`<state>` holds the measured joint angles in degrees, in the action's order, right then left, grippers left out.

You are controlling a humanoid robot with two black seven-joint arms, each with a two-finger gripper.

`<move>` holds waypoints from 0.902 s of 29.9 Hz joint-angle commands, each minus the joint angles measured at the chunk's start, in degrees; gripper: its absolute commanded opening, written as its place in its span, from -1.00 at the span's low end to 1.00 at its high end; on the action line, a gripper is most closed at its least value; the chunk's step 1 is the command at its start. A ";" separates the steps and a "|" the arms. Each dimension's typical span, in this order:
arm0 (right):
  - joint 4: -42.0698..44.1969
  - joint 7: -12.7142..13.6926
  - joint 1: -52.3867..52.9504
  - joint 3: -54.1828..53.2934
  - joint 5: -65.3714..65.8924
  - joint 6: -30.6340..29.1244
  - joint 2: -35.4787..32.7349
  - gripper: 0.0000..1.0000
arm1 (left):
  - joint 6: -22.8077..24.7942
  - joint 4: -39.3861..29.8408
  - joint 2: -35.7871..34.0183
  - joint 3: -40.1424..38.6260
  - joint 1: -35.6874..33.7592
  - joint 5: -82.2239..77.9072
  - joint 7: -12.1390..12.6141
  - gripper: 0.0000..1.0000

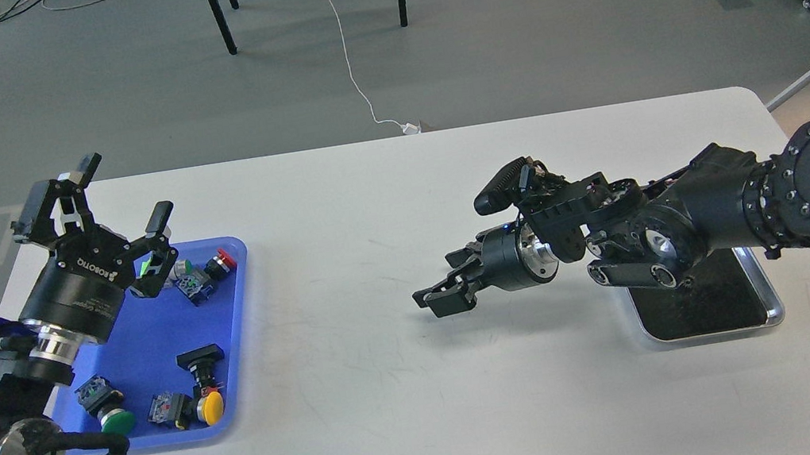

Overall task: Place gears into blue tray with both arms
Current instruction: 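Carry the black part to the table center and open the right gripper, then reach the left gripper to the black part and grasp it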

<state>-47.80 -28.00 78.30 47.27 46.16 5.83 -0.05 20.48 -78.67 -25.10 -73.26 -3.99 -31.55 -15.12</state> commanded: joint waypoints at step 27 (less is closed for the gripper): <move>-9.68 0.00 -43.14 -66.16 -53.72 -21.73 -37.04 0.94 | 4.48 -4.39 -2.15 29.72 -26.47 -61.66 -6.06 0.96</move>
<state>-57.56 -27.99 37.71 -17.86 -5.89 -12.60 -35.94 25.40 -83.88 -27.24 -52.04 -23.46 -82.49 -18.79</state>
